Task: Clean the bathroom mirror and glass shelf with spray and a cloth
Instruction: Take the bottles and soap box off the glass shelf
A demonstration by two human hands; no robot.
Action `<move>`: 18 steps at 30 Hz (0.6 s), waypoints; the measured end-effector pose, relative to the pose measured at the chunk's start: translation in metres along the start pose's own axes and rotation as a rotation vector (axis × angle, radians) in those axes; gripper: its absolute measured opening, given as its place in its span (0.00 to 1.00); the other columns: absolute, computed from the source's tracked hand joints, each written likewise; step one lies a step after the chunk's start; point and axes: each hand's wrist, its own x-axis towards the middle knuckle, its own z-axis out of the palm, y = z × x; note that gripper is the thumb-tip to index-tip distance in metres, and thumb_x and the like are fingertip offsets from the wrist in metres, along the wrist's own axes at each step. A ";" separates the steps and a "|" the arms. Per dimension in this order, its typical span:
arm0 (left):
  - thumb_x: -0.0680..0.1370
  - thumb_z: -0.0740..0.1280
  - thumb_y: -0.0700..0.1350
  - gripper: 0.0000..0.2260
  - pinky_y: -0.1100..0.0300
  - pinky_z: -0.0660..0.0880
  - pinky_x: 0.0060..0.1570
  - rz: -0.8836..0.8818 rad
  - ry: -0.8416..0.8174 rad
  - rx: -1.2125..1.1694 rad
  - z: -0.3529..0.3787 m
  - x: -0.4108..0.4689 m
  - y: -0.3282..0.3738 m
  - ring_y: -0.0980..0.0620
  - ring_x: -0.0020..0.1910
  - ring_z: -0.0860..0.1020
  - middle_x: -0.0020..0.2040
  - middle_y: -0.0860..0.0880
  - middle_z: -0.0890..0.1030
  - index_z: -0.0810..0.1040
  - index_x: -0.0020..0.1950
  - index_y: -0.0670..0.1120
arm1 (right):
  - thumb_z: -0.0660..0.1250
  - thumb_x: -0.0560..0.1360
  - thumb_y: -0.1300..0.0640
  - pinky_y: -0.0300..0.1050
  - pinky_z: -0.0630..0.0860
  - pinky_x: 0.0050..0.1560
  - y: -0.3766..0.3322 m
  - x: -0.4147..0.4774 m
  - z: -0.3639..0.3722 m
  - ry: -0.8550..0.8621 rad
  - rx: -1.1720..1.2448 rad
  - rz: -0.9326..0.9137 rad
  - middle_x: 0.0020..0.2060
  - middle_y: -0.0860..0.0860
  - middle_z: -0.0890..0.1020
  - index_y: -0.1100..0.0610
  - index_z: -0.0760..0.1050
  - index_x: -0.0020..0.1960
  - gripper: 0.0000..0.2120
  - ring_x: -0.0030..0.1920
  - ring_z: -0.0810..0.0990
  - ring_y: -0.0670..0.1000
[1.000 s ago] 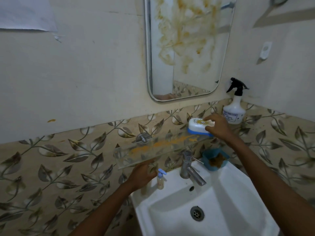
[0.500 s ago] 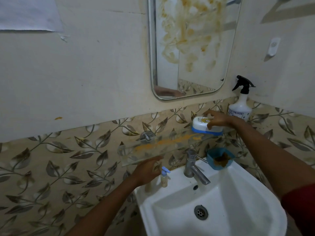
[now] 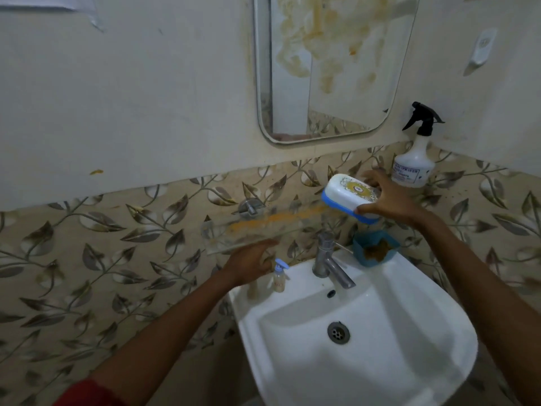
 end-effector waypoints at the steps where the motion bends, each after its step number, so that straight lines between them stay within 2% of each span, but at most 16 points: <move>1: 0.77 0.63 0.48 0.22 0.59 0.68 0.57 -0.003 -0.001 0.007 0.000 -0.001 0.001 0.46 0.67 0.70 0.70 0.47 0.71 0.66 0.71 0.49 | 0.78 0.64 0.59 0.46 0.71 0.49 -0.004 -0.019 0.006 0.024 0.028 -0.020 0.56 0.52 0.71 0.57 0.66 0.65 0.34 0.55 0.72 0.51; 3: 0.74 0.60 0.54 0.25 0.56 0.69 0.58 -0.007 -0.004 0.030 0.000 -0.004 0.000 0.45 0.65 0.72 0.68 0.46 0.73 0.68 0.70 0.49 | 0.79 0.62 0.60 0.42 0.71 0.48 -0.009 -0.056 0.021 0.064 0.107 -0.056 0.54 0.51 0.72 0.55 0.69 0.62 0.32 0.54 0.73 0.51; 5: 0.71 0.58 0.58 0.28 0.56 0.67 0.59 0.005 0.014 0.054 0.002 -0.007 -0.001 0.46 0.65 0.71 0.67 0.46 0.73 0.70 0.69 0.48 | 0.79 0.61 0.58 0.40 0.72 0.48 -0.009 -0.092 0.040 0.044 0.176 -0.072 0.54 0.48 0.72 0.50 0.68 0.60 0.32 0.53 0.73 0.47; 6: 0.73 0.60 0.58 0.26 0.57 0.64 0.59 0.017 0.022 0.071 0.003 -0.009 0.000 0.47 0.65 0.71 0.66 0.47 0.73 0.71 0.68 0.47 | 0.79 0.61 0.57 0.38 0.73 0.48 -0.007 -0.106 0.052 0.030 0.214 -0.054 0.54 0.47 0.72 0.48 0.68 0.60 0.32 0.52 0.73 0.45; 9: 0.77 0.66 0.45 0.16 0.61 0.60 0.55 0.048 0.078 0.098 0.006 -0.013 0.004 0.47 0.64 0.71 0.63 0.46 0.76 0.75 0.64 0.46 | 0.79 0.60 0.54 0.34 0.72 0.43 0.005 -0.128 0.097 -0.017 0.322 0.069 0.52 0.44 0.74 0.47 0.69 0.60 0.32 0.51 0.74 0.41; 11: 0.75 0.66 0.42 0.17 0.58 0.62 0.57 0.044 0.111 0.105 0.008 -0.014 0.001 0.45 0.64 0.72 0.63 0.44 0.76 0.75 0.64 0.45 | 0.77 0.58 0.48 0.37 0.73 0.44 0.021 -0.125 0.132 0.015 0.339 0.182 0.53 0.48 0.76 0.52 0.70 0.61 0.34 0.51 0.76 0.48; 13: 0.73 0.66 0.42 0.18 0.56 0.63 0.59 0.036 0.107 0.117 0.009 -0.015 -0.002 0.44 0.64 0.71 0.63 0.45 0.76 0.75 0.64 0.45 | 0.77 0.58 0.47 0.44 0.76 0.50 0.033 -0.116 0.161 0.072 0.291 0.269 0.55 0.53 0.76 0.55 0.69 0.63 0.37 0.55 0.76 0.54; 16: 0.71 0.61 0.48 0.22 0.53 0.62 0.61 -0.001 0.080 0.149 0.009 -0.014 -0.004 0.47 0.65 0.70 0.64 0.48 0.75 0.74 0.65 0.49 | 0.77 0.62 0.48 0.45 0.74 0.53 0.038 -0.096 0.195 0.140 0.160 0.334 0.56 0.52 0.74 0.57 0.68 0.65 0.36 0.59 0.73 0.54; 18: 0.70 0.61 0.49 0.23 0.52 0.65 0.61 -0.003 0.067 0.162 0.009 -0.014 -0.008 0.47 0.65 0.70 0.63 0.49 0.75 0.74 0.65 0.51 | 0.75 0.63 0.46 0.50 0.75 0.55 0.040 -0.084 0.215 0.132 0.091 0.378 0.58 0.55 0.74 0.57 0.65 0.66 0.37 0.61 0.72 0.57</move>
